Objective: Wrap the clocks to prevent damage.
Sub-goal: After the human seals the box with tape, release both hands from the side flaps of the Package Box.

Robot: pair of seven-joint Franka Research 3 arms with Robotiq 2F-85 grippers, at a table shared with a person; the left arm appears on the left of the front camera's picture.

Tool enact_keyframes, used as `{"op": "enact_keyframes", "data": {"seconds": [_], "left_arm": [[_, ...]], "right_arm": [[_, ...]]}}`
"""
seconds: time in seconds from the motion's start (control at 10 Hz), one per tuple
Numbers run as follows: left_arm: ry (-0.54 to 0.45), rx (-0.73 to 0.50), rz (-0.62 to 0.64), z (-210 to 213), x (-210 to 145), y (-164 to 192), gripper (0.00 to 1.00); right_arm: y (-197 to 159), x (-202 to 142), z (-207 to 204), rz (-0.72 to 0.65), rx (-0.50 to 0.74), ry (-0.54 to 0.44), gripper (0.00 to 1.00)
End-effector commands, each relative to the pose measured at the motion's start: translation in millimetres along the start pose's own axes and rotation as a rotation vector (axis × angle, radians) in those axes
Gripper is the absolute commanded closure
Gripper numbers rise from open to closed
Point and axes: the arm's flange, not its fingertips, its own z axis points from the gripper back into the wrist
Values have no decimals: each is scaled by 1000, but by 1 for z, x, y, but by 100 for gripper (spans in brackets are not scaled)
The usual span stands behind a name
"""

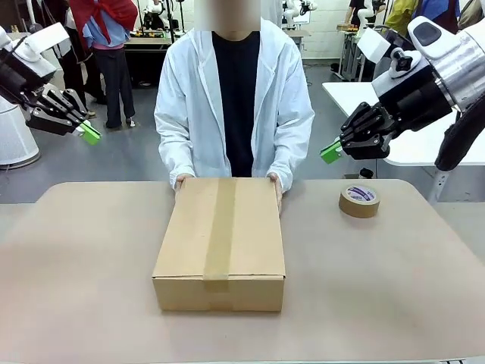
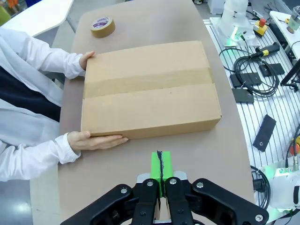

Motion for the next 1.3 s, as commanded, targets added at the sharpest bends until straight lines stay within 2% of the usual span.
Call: {"op": "enact_keyframes", "data": {"seconds": [0.0, 0.2, 0.3, 0.4, 0.5, 0.6, 0.7, 0.8, 0.9, 1.0, 1.2], "left_arm": [[5, 2, -5, 0, 0, 1, 100], [0, 0, 0, 0, 0, 0, 100], [5, 61, 16, -4, 4, -9, 90], [-12, 70, 35, -12, 2, -11, 40], [-23, 62, 52, -13, -1, -5, 30], [-16, 74, 59, -15, -2, -9, 0], [-13, 87, 69, -16, -4, -16, 0], [-14, 79, 65, -13, -4, -9, 0], [-14, 76, 63, -14, -4, -8, 8], [-19, 80, 70, -20, -4, -14, 0], [-21, 71, 70, -17, -5, -7, 0]], "right_arm": [[-2, 2, -1, -1, -4, 18, 99], [0, 0, 0, 1, 1, 0, 99], [19, -11, 1, -26, -3, -20, 83], [19, -18, 2, -74, -7, -58, 39], [12, -21, 2, -133, -9, -86, 24], [8, -25, 0, -159, 1, -98, 0], [6, -28, -4, -170, 14, -100, 0], [0, -26, -5, -182, 14, -122, 0], [-3, -25, -8, -197, 22, -123, 5], [-1, -27, -9, -211, 26, -118, 0], [-4, -25, -7, -208, 18, -125, 0]]}}
